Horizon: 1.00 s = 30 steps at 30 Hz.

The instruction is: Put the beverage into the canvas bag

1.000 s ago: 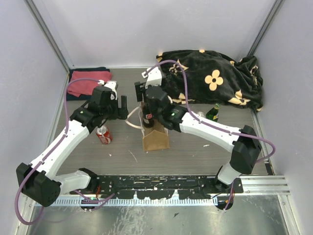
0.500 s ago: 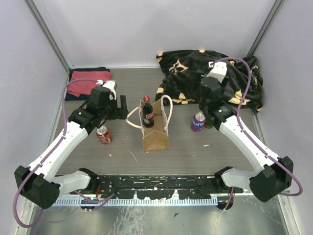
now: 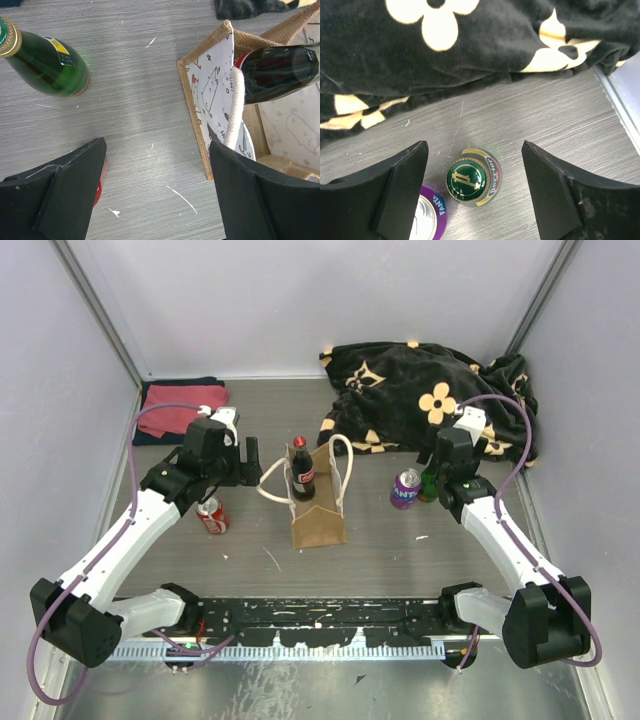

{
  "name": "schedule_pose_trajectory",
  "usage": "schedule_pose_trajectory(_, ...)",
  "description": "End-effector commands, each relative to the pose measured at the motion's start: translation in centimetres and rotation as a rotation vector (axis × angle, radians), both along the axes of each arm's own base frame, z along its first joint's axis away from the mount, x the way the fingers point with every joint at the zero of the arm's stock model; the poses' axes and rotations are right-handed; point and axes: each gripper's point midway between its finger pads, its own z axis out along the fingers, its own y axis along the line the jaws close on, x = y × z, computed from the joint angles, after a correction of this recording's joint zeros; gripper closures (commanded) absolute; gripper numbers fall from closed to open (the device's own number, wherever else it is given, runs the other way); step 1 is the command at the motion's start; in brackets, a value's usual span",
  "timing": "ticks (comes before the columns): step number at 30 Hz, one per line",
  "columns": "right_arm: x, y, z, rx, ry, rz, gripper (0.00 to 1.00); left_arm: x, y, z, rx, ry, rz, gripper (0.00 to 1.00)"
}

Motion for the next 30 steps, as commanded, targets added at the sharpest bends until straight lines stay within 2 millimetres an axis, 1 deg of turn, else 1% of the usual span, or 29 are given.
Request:
schedule_pose_trajectory(1,0.8,1.0,0.3,0.069,-0.070,0.028,0.19,-0.3,0.1,-0.7,0.000,0.019,0.000,0.08)
schedule_pose_trajectory(5,0.4,0.8,-1.5,0.080,-0.061,0.016,0.19,-0.4,0.2,-0.7,0.003,0.021,0.001,0.08)
schedule_pose_trajectory(9,-0.1,0.5,-2.5,0.082,-0.063,-0.003,0.22,-0.4,0.2,-0.8,0.006,0.023,0.002,0.08)
schedule_pose_trajectory(12,-0.6,0.0,-2.8,0.075,-0.071,-0.024,0.27,-0.3,0.2,-0.8,0.005,0.027,0.004,0.08)
schedule_pose_trajectory(13,-0.7,-0.1,-2.8,0.070,-0.075,-0.028,0.30,-0.3,0.1,-0.9,0.004,0.028,0.003,0.09)
schedule_pose_trajectory(15,-0.9,-0.4,-2.8,0.061,-0.078,-0.038,0.43,-0.3,0.1,-0.9,0.002,0.030,0.004,0.09)
schedule_pose_trajectory(18,-1.1,-0.7,-2.5,0.050,-0.089,-0.047,0.70,-0.3,0.0,-0.9,-0.001,0.034,0.007,0.09)
schedule_pose_trajectory(20,-1.1,-0.8,-1.7,0.048,-0.110,-0.055,0.91,-0.3,0.0,-1.0,-0.001,0.037,0.008,0.09)
schedule_pose_trajectory(21,-1.2,-0.9,-1.3,0.048,-0.122,-0.057,0.98,-0.3,0.0,-1.0,-0.002,0.037,0.007,0.09)
schedule_pose_trajectory(24,-1.1,-0.9,0.3,0.045,-0.154,-0.055,0.99,-0.3,0.0,-1.0,-0.002,0.038,0.008,0.09)
schedule_pose_trajectory(26,-0.9,-1.0,1.7,0.043,-0.175,-0.051,0.99,-0.3,0.0,-1.0,-0.004,0.041,0.009,0.09)
schedule_pose_trajectory(29,-0.7,-0.7,4.4,0.053,-0.221,-0.038,0.99,-0.3,-0.1,-1.1,-0.007,0.045,0.009,0.09)
schedule_pose_trajectory(30,-0.5,-0.6,5.8,0.059,-0.246,-0.032,0.99,-0.3,-0.1,-1.0,-0.008,0.044,0.011,0.09)
